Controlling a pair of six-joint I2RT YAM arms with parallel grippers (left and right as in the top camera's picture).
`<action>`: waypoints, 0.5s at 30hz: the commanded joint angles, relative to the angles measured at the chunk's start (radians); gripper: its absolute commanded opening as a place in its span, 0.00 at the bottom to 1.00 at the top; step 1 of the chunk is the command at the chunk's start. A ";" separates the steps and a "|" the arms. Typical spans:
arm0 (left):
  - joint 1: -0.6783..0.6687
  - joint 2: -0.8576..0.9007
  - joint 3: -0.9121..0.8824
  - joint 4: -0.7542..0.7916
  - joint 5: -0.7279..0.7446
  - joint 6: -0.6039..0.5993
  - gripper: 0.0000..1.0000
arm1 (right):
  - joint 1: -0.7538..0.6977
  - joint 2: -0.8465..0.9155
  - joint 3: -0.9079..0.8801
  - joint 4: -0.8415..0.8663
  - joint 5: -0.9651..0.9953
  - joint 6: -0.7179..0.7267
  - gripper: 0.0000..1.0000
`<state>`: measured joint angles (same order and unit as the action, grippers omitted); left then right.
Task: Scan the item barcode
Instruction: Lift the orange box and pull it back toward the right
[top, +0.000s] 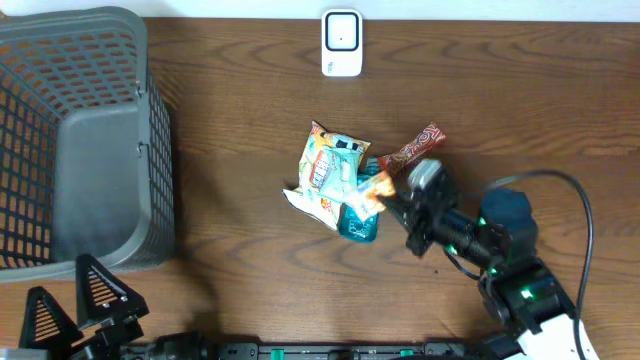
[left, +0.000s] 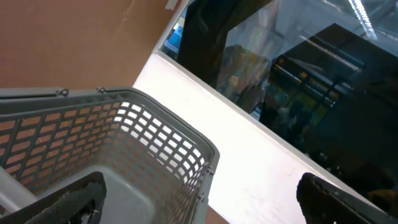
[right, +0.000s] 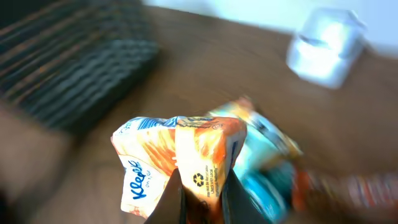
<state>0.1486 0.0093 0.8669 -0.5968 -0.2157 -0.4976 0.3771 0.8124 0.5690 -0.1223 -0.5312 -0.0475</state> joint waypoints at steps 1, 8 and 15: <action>0.003 -0.006 -0.032 0.002 -0.002 0.002 0.98 | -0.003 -0.064 0.007 0.026 -0.508 -0.497 0.01; 0.003 -0.006 -0.077 0.008 -0.002 0.001 0.98 | -0.003 -0.066 0.007 0.140 -0.661 -0.550 0.01; 0.003 -0.006 -0.270 0.220 0.067 -0.050 0.98 | -0.005 -0.066 0.007 0.119 -0.646 -0.436 0.01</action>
<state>0.1486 0.0090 0.6788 -0.4603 -0.2092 -0.5262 0.3771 0.7460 0.5694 0.0097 -1.1458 -0.5209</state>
